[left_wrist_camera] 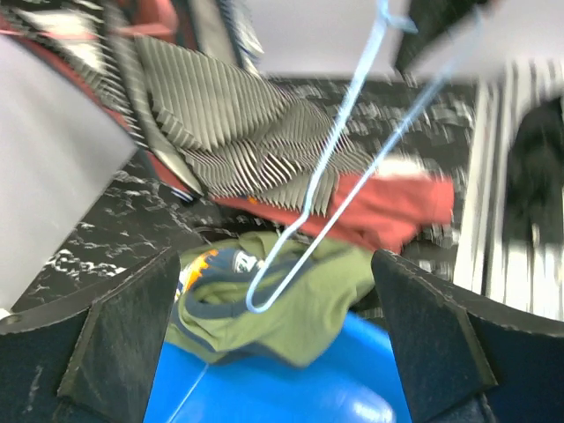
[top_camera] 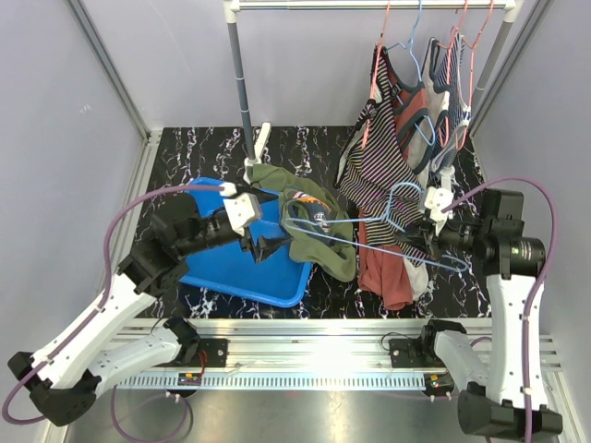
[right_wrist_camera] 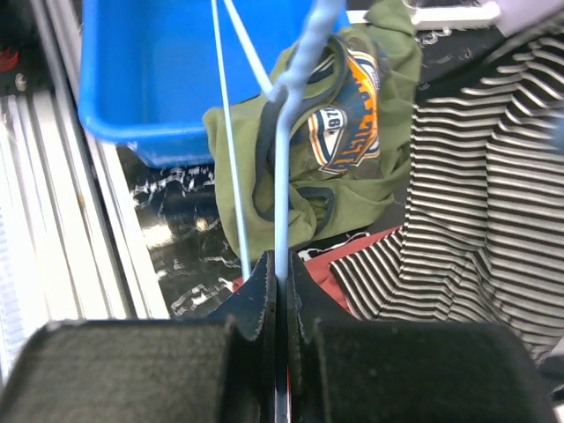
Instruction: Remove the tank top from the hanger
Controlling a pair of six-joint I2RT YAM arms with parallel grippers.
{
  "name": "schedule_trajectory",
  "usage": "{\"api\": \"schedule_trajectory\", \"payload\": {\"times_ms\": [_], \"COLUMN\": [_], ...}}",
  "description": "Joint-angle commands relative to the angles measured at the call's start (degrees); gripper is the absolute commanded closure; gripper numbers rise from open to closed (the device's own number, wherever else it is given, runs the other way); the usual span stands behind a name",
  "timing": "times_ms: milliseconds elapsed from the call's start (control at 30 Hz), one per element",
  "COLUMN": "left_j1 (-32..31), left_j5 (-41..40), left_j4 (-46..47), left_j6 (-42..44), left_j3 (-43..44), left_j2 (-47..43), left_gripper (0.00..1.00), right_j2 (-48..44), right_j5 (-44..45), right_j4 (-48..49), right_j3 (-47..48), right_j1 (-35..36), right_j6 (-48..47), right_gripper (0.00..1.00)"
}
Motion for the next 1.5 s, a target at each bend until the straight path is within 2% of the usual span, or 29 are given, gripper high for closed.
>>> {"api": "schedule_trajectory", "payload": {"times_ms": [0, 100, 200, 300, 367, 500, 600, 700, 733, 833, 867, 933, 1000, 1033, 1067, 1100, 1167, 1267, 1467], "left_j1": [0.1, 0.1, -0.8, -3.1, -5.0, -7.9, -9.9, -10.8, -11.1, -11.5, -11.5, -11.5, -11.5, -11.5, -11.5, -11.5, -11.3, -10.4, -4.9], "left_j5": [10.0, 15.7, 15.2, 14.4, 14.0, 11.4, 9.9, 8.1, 7.3, 4.0, 3.3, 0.7, -1.4, -1.7, -2.4, -3.0, -4.6, -11.4, -17.0], "left_j4": [-5.3, -7.9, -9.4, -11.3, -12.2, -13.5, -14.5, -15.8, -16.2, -16.0, -15.7, -14.9, -14.8, -14.8, -14.8, -14.7, -15.6, -20.0, -23.4], "left_j6": [11.8, 13.1, 14.6, 16.5, 17.0, 17.1, 17.6, 17.9, 18.0, 17.9, 17.8, 16.5, 14.8, 14.4, 14.2, 13.4, 12.4, 8.7, 4.3], "left_j3": [2.8, 5.1, 6.8, 8.5, 9.8, 11.8, 12.9, 13.7, 13.9, 13.4, 13.2, 12.6, 12.1, 11.6, 10.8, 10.0, 7.6, 6.7, 4.4], "left_j2": [2.3, 5.9, 9.3, 11.8, 13.8, 16.8, 18.4, 19.6, 19.8, 19.6, 19.3, 18.5, 17.7, 16.2, 15.2, 14.2, 11.1, 7.7, 2.4], "left_gripper": [0.06, 0.06, 0.09, 0.11, 0.13, 0.2, 0.29, 0.49, 0.68, 0.95, 1.0, 1.0, 1.0, 1.0, 1.0, 1.0, 1.0, 1.0, 1.0], "right_j2": [3.3, 6.3, 7.9, 7.9, 7.3, 6.7, 6.7, 6.6, 6.6, 6.4, 6.3, 5.8, 5.2, 4.8, 3.7, 2.9, 1.3, -3.6, -5.4], "right_j5": [-5.4, -5.3, -5.3, -3.9, -2.6, -2.5, -2.5, -2.4, -2.6, -3.3, -3.3, -3.6, -3.5, -3.4, -2.9, -1.7, 1.2, 7.5, 21.4], "right_j4": [-9.4, -13.9, -14.7, -10.4, -5.4, -0.6, 0.5, 1.2, 1.6, 2.3, 2.5, 2.8, 3.5, 5.5, 7.6, 10.4, 20.4, 30.5, 35.3], "right_j3": [3.8, 6.1, 7.6, 7.2, 6.1, 4.6, 4.4, 4.3, 4.3, 3.8, 3.6, 2.9, 2.2, 1.8, 1.4, 0.5, -0.2, -2.1, -3.7], "right_j1": [1.0, 2.5, 4.9, 6.8, 11.1, 12.7, 12.7, 12.7, 12.7, 12.7, 12.7, 12.6, 12.7, 12.7, 12.7, 12.7, 12.4, 11.8, 10.8], "right_j6": [-21.0, -27.9, -30.4, -25.9, -20.4, -15.7, -14.5, -13.4, -13.0, -11.7, -11.2, -10.6, -8.6, -7.2, -1.1, 3.4, 17.6, 28.1, 36.3], "right_gripper": [1.0, 1.0, 1.0, 1.0, 1.0, 1.0, 1.0, 1.0, 1.0, 1.0, 1.0, 1.0, 0.83, 0.69, 0.2, 0.01, 0.0, 0.0, 0.0]}}
